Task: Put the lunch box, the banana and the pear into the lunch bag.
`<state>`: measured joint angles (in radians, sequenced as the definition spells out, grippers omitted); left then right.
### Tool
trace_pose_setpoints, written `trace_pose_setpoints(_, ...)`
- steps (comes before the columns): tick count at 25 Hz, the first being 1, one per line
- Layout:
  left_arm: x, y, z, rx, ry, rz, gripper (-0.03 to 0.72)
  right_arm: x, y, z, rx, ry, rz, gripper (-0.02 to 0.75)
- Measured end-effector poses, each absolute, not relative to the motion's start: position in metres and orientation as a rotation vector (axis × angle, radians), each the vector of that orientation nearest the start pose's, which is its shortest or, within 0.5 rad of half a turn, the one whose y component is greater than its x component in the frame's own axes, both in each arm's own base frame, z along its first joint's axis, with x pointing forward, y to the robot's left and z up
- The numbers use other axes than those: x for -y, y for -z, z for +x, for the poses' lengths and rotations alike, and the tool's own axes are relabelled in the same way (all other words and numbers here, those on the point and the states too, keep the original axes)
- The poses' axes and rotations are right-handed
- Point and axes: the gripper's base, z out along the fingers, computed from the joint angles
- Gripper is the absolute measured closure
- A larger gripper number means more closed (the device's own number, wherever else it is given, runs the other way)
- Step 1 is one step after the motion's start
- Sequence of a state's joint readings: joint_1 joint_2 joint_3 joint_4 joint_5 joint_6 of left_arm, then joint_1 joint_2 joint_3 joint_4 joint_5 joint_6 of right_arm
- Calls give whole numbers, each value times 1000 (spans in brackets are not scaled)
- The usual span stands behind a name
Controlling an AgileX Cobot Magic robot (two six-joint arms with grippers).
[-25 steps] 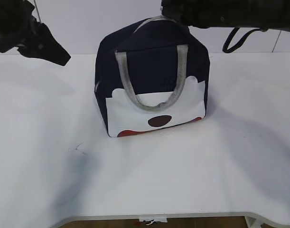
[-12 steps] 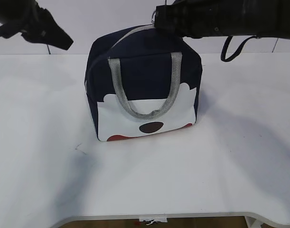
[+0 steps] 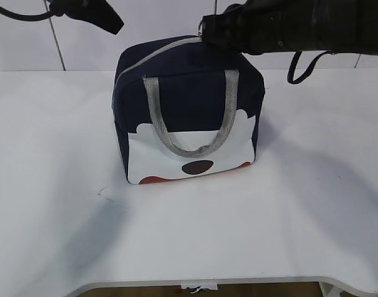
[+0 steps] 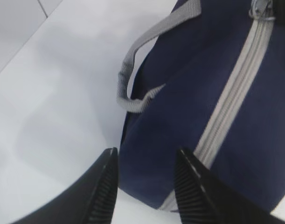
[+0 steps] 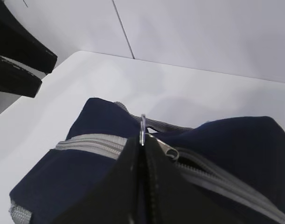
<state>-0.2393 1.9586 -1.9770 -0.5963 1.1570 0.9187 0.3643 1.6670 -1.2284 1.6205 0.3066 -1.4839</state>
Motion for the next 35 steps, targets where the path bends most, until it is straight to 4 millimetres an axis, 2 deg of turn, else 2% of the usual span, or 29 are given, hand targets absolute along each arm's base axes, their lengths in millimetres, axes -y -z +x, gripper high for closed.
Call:
trace_pose_setpoints(4, 155, -355, 424, -2057, 553, 1252, 383, -166, -295, 360, -1924, -619, -421, 747)
trace_pose_setpoints(9, 162, -343, 440, -2046, 605, 1244, 384, -168, -279, 366, -1964, -620, -422, 747)
trace_pose_setpoints(15, 166, -330, 447, -2058, 654, 1237, 384, -170, -278, 366, -1964, -636, -433, 747)
trace_pose_setpoints(23, 168, -332, 448, -2080, 709, 1166, 386, -170, -278, 366, -1964, -638, -434, 747)
trace_pose_setpoints(30, 179, -328, 443, -2111, 655, 1222, 225, -171, -278, 366, -1965, -645, -439, 747)
trace_pose_setpoints(35, 179, -339, 442, -2065, 616, 1246, 190, -171, -278, 365, -1963, -648, -443, 747)
